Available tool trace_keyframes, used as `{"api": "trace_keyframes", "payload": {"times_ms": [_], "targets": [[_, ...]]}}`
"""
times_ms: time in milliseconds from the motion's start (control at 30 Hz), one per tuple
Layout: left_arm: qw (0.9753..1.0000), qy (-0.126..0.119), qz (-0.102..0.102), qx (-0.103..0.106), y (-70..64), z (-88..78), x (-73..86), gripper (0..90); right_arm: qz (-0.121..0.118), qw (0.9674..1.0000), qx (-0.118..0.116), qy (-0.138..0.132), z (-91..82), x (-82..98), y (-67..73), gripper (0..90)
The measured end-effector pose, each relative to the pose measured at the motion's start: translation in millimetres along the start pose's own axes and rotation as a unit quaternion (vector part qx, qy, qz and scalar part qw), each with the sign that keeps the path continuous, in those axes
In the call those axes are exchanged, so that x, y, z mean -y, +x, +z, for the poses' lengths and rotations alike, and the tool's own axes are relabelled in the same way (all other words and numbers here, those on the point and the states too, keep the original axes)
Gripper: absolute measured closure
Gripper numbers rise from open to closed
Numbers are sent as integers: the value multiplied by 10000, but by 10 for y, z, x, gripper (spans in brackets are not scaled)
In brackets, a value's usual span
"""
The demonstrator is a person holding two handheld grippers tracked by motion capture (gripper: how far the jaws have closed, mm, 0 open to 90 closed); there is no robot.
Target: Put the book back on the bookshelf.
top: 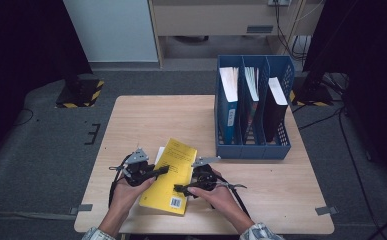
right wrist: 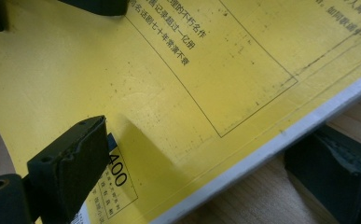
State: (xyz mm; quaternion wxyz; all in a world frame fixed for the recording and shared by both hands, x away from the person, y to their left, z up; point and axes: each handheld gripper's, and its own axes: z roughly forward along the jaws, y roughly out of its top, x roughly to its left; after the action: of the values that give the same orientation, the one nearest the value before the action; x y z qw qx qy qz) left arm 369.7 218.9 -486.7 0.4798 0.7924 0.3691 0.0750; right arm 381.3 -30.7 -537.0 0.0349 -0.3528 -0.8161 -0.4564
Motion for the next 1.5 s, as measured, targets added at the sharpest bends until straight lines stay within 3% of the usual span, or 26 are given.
{"api": "trace_keyframes", "payload": {"times_ms": [133,333,533,633,833,967,1167,1233,1500], "targets": [[9997,154,-102,-183,77,44,52,696,-37,10000,19,-41,1,10,-5,86],[9984,441,0,-357,127,135,109,536,-27,9999,27,-120,7,18,-13,92],[9982,527,-81,-264,180,172,143,514,-4,10000,9,-99,12,2,-22,94],[9980,587,-46,-249,170,197,149,497,194,9998,-17,-102,25,-32,-35,102],[9981,576,-89,-181,173,208,164,489,309,9994,-74,-151,65,-71,-64,141],[9984,511,-194,-155,198,185,169,461,90,9998,107,-138,88,-73,-38,202],[9951,650,-108,-734,215,197,156,237,39,9995,213,-229,98,-50,-11,207],[9937,641,-110,-916,251,159,161,233,21,9995,239,-226,100,-48,-8,208],[9938,770,-175,-782,325,102,219,327,-26,9995,240,-207,102,-50,-6,223]]}}
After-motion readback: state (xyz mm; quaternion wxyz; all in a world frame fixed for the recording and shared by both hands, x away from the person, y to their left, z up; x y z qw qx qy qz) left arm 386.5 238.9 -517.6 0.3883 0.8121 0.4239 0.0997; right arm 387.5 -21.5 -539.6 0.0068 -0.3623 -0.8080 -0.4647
